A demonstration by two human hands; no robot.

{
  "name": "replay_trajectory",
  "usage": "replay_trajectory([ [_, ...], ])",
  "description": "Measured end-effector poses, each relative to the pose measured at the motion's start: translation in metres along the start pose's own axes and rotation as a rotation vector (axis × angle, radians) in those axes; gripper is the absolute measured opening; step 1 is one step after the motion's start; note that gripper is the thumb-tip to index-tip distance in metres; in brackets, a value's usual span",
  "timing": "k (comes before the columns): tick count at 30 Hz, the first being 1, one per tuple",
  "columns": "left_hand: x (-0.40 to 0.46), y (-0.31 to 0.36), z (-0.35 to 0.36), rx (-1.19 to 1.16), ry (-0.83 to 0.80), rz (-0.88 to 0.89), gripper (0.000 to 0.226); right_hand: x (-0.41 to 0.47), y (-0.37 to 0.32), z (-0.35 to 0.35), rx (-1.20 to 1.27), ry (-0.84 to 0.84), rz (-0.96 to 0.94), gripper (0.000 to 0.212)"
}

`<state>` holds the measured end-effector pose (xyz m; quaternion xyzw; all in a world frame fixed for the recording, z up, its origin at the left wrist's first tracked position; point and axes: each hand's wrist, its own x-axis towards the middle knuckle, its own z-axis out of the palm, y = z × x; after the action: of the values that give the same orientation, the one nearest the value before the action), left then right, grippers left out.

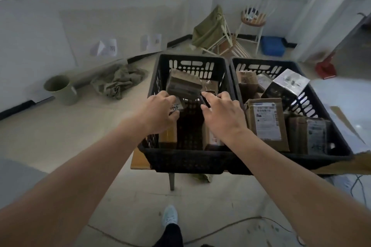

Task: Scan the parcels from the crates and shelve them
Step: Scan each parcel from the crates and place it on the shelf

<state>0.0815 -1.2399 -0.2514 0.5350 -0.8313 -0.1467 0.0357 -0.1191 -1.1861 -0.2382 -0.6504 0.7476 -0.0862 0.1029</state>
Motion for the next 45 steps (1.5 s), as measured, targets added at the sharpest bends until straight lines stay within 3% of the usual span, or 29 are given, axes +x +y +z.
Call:
replay_trajectory([
  [14, 0.171, -0.039, 0.032, -0.057, -0.140, -0.067, 0.053, 0.154, 0.022, 0.048, 0.048, -0.111, 0.104, 0.050],
  [18, 0.213, -0.046, 0.047, -0.118, -0.104, -0.173, 0.048, 0.194, 0.031, 0.065, 0.077, -0.148, 0.086, 0.051],
  [23, 0.256, -0.054, 0.068, -0.211, -0.025, -0.307, 0.068, 0.224, 0.039, 0.081, 0.071, -0.194, 0.078, 0.051],
  [30, 0.291, -0.066, 0.089, -0.420, -0.079, -0.492, 0.069, 0.244, 0.051, 0.091, 0.042, -0.197, 0.082, 0.050],
  [40, 0.298, -0.080, 0.069, -0.715, -0.385, -0.550, 0.125, 0.248, 0.059, 0.089, 0.071, -0.178, 0.095, 0.051],
  [42, 0.296, -0.079, 0.065, -0.806, -0.414, -0.549, 0.123, 0.247, 0.061, 0.089, 0.074, -0.172, 0.098, 0.051],
  [45, 0.291, -0.078, 0.066, -0.909, -0.345, -0.586, 0.095, 0.245, 0.063, 0.088, 0.082, -0.166, 0.102, 0.052],
])
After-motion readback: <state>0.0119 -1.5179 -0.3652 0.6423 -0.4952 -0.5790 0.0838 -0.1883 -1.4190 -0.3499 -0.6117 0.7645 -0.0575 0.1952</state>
